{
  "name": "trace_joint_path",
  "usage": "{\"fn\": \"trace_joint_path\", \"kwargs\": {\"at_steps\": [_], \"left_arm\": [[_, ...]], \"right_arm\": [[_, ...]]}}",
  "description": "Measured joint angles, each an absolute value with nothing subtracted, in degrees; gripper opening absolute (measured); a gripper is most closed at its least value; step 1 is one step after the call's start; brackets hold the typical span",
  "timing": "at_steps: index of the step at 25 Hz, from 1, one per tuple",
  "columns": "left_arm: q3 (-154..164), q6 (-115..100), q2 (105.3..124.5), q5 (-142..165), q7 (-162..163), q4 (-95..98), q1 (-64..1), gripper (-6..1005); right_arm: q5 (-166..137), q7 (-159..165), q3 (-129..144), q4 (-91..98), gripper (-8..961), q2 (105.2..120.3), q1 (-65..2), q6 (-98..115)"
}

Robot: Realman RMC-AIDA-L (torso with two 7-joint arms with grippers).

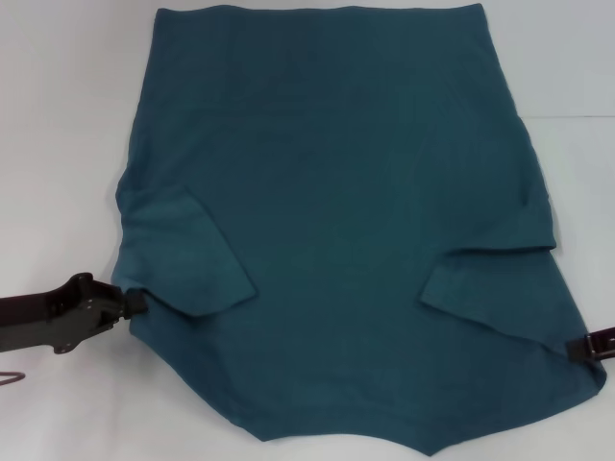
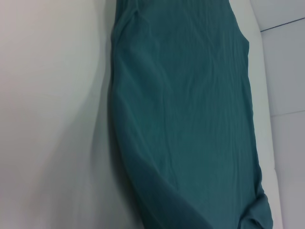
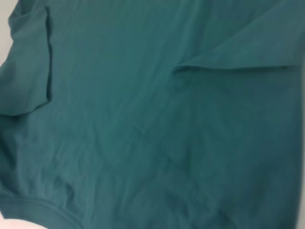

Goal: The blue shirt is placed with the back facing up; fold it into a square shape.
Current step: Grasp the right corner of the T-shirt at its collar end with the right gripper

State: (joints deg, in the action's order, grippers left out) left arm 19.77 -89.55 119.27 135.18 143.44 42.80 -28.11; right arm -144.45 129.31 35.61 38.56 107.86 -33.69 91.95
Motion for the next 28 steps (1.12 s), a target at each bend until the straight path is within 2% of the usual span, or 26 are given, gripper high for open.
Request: {"fn": "trace_joint_path", "kwargs": {"at_steps": [7,28], "left_arm": [[19.78,-89.56,119.27,135.17,143.52,42.8,-28.13,7],[19.77,-89.56,119.36,135.18,143.53,42.8,-28.03,7]], "right_arm": [[-145.77,129.51,35.83,38.59,602,107.4,-33.31,90.11],[-146.7,128.66,37.21,37.97,593,109.06,-33.85,88.58]]}}
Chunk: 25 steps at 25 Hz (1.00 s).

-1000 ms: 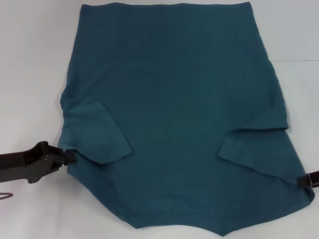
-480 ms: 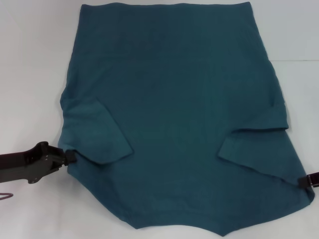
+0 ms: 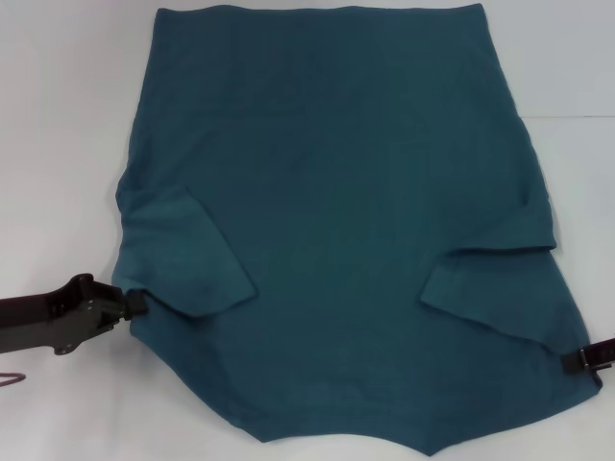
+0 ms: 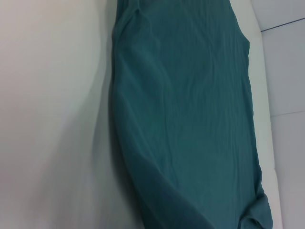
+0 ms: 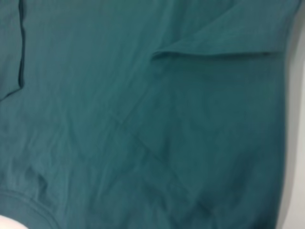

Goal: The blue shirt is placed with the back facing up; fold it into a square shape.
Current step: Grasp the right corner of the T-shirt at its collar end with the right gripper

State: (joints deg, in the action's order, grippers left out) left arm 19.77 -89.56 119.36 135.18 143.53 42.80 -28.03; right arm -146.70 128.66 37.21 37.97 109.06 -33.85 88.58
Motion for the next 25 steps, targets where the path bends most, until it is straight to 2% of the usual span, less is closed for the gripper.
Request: {"fn": "trace_joint_path", "kwargs": {"at_steps": [18,25], "left_arm": [[19.78,-89.48,119.36,135.18,143.53,42.8,-28.03,6],[19.69,-89.46,119.36,135.18,143.53,42.8,-28.04,6]], "right_arm": [[-144.69,128.13,37.42,37.97,594,110.44,-35.23,90.53],[-145.1,129.79,37.37,38.34,593,109.55,-34.5,90.28]]}}
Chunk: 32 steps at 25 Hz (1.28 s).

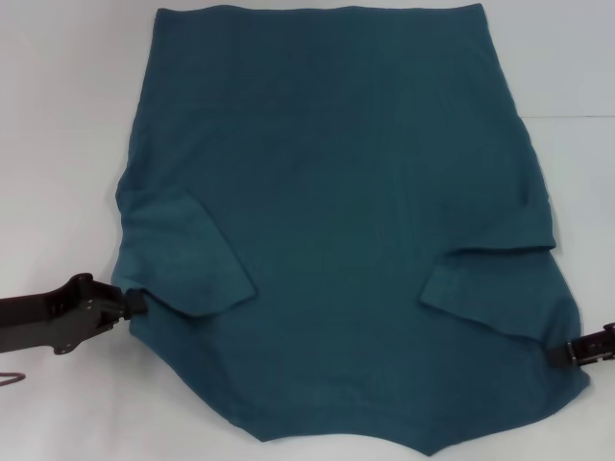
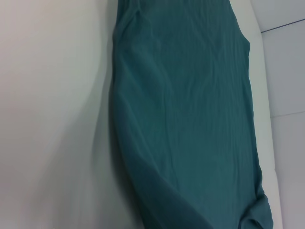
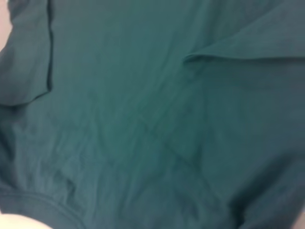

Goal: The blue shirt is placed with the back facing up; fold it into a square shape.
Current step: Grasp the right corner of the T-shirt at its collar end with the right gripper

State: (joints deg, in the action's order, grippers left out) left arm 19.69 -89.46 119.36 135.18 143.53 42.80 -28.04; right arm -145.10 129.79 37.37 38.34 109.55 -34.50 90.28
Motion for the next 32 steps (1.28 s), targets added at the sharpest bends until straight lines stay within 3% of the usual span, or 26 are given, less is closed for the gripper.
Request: {"fn": "trace_joint_path", "kwargs": {"at_steps": [20,32], "left_arm": [[19.68,-89.46,119.36,134.65,143.53,42.8,-28.04,7],[19.69,-88.82,119.27,134.55,143.55,42.03,-28.19,6]], "right_arm": [[-147.54,131.28,37.09,38.58,594,109.15,-34.16,88.06],[-147.5,130.92,37.57,38.01,594,111.04,-35.7,88.82]]}}
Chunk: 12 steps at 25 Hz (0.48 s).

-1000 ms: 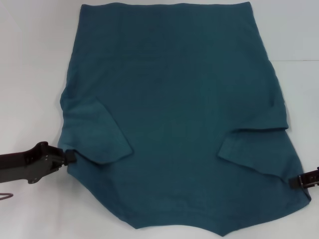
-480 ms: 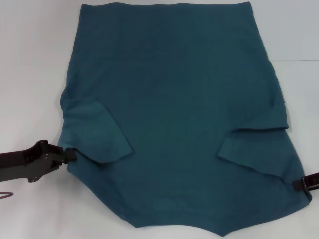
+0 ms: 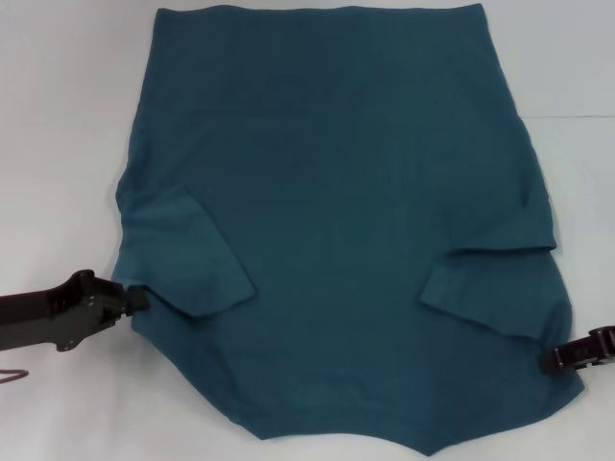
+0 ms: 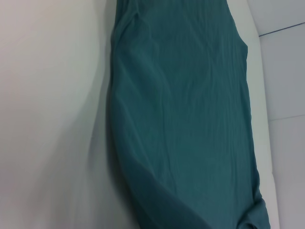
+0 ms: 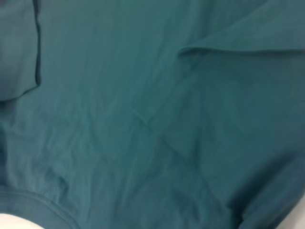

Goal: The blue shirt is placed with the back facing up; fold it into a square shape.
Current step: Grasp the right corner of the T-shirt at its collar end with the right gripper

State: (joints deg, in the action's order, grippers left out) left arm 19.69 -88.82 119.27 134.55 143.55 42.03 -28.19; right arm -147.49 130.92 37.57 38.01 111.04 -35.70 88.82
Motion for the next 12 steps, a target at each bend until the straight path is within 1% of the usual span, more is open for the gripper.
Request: {"fn": "trace_joint_path", "kwargs": {"at_steps": [8,12], "left_arm": [[19.69,-88.76,119.26,134.55,143.52,42.01,-28.18,7],[19.69,-88.76,119.26,134.56,143.52,42.01,-28.21,7]], "right_arm": [[-147.48,131.27,37.37,38.18,575,111.21,-36.0,89.55],[-147.26,131.22,37.16,38.46,563,111.0,-35.75,90.2]]}}
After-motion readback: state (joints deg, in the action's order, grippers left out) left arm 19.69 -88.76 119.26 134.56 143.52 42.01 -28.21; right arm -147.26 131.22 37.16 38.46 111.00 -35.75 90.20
